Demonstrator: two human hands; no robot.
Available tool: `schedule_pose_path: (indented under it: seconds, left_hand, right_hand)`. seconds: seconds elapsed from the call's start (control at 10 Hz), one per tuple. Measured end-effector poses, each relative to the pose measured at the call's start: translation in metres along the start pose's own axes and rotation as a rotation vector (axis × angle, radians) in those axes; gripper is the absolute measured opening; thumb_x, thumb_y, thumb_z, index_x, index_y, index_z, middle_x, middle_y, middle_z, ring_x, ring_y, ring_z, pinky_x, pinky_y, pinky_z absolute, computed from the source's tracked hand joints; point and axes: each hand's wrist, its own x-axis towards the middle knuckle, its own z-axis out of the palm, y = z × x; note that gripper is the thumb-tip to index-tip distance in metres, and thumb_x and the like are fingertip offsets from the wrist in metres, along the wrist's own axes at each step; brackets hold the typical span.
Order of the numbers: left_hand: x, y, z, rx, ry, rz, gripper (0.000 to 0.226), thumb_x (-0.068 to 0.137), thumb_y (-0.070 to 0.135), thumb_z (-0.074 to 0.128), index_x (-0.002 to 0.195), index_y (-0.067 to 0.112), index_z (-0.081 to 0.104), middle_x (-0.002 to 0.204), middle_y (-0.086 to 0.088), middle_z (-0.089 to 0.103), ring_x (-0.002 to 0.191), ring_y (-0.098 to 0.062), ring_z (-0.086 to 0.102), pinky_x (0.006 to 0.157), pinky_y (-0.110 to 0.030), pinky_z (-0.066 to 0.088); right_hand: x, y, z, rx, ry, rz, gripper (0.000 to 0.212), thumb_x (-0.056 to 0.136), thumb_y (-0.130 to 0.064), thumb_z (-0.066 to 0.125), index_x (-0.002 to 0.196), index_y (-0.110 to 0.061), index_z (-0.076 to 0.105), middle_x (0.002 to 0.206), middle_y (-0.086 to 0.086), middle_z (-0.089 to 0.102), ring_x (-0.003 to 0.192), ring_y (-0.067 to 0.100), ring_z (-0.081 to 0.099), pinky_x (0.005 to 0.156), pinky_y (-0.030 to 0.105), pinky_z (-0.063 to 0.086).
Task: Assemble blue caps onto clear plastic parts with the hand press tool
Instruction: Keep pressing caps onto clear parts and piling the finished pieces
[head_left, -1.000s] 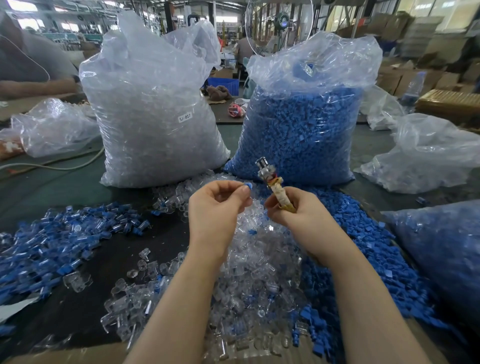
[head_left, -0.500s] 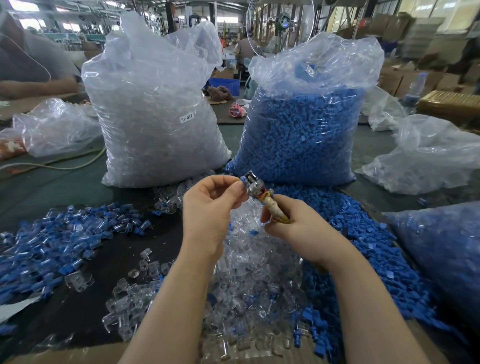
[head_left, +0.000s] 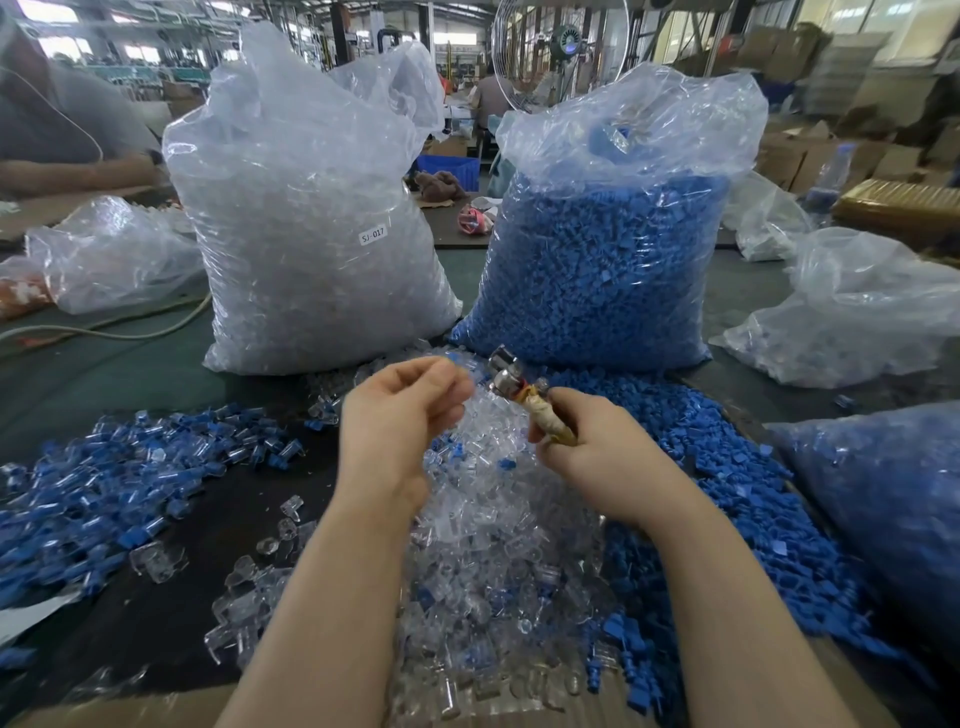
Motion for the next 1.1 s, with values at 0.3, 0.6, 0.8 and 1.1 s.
schedule_pose_path:
  seconds: [0.3,0.6,0.8,1.1]
  left_hand:
    - [0.025,0.02,-0.088,-0.846,0.579,-0.13,0.026,0.105,0.005,0.035,0.113,-0.005,0.056,0.105,-0.012,0.067,0.089,-0.015,0.069,0.06,-0.018,0.057]
    - [0.022,0.027,-0.106,-1.231,0.872,0.027,0.044,0.101,-0.007,0.025,0.144,-0.007,0.035,0.146,-0.017,0.047,0.13,-0.02,0.053,0.108,-0.023,0.04]
    - [0.022,0.011,-0.069,0.405,0.233,0.005,0.019,0.095,0.008,0.059,0.103,0.022,0.069,0.094,0.004,0.07,0.082,-0.009,0.063,0.071,-0.024,0.05]
    - [0.029,-0.02,-0.065,1.572,-0.147,0.106,0.054,0.093,0.002,0.048,0.145,0.018,0.045,0.157,-0.005,0.029,0.135,-0.029,0.04,0.111,-0.042,0.037]
  right_hand:
    - [0.006,0.027,-0.003,-0.284,0.174,0.387,0.012,0.089,-0.026,0.051,0.08,-0.019,0.047,0.079,0.004,0.056,0.072,0.024,0.054,0.059,0.033,0.035]
    - [-0.001,0.031,-0.002,-0.358,0.195,0.615,0.017,0.082,-0.018,0.058,0.073,-0.014,0.044,0.073,0.006,0.051,0.062,0.021,0.046,0.05,0.028,0.029]
    - [-0.001,0.032,0.002,-0.39,0.132,0.628,0.025,0.086,-0.025,0.058,0.101,-0.012,0.043,0.086,0.006,0.048,0.082,0.029,0.051,0.065,0.035,0.04]
    - [-0.001,0.034,0.004,-0.418,0.159,0.607,0.024,0.086,-0.021,0.058,0.104,-0.013,0.046,0.095,0.007,0.053,0.083,0.03,0.051,0.065,0.035,0.04]
